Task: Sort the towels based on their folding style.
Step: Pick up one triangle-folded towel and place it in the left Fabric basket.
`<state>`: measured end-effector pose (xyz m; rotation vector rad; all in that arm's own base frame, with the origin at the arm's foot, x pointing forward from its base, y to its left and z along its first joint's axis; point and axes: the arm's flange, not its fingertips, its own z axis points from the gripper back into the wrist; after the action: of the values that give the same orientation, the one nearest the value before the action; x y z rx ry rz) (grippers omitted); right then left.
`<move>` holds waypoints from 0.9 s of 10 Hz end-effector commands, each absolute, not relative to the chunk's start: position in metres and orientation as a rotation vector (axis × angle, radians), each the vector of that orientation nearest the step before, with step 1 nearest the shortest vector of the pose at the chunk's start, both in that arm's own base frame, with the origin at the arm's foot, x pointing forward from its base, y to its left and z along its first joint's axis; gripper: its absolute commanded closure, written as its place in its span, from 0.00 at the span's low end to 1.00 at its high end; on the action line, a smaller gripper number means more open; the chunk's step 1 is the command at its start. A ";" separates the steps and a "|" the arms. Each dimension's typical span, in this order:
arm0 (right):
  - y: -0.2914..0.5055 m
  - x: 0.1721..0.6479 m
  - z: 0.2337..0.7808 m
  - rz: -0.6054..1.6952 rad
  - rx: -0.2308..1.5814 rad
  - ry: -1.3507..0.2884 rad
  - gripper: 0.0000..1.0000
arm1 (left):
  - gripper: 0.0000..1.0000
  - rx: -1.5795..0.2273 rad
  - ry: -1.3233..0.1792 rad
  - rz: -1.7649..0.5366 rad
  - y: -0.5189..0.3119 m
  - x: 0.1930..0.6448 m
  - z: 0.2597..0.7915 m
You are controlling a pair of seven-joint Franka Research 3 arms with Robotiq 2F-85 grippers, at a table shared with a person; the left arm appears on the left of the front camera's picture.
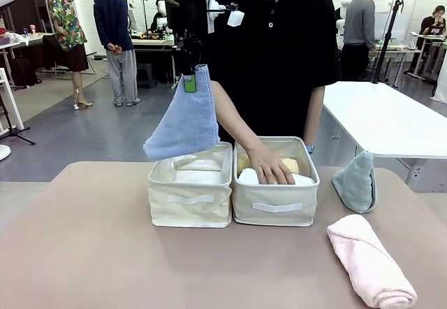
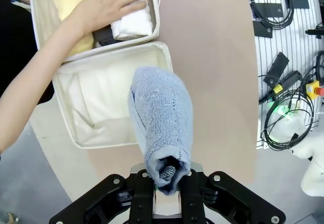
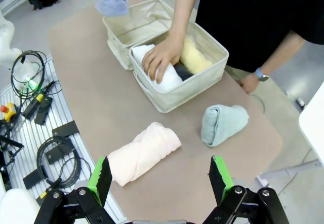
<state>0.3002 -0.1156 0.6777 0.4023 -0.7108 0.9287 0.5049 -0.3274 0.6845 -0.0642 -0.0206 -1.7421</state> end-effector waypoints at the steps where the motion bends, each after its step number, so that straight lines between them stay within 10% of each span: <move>1: -0.114 0.301 0.672 0.935 0.422 -0.738 0.00 | 0.85 -0.075 -0.019 -1.745 -0.321 0.500 0.691; 9: -0.114 0.301 0.672 0.935 0.422 -0.738 0.00 | 0.85 -0.003 -0.003 -1.668 -0.373 0.545 0.627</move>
<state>0.3001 -0.1157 0.6777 0.4022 -0.7108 0.9286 0.5421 -0.3672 0.6136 -0.0537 0.0039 -1.7022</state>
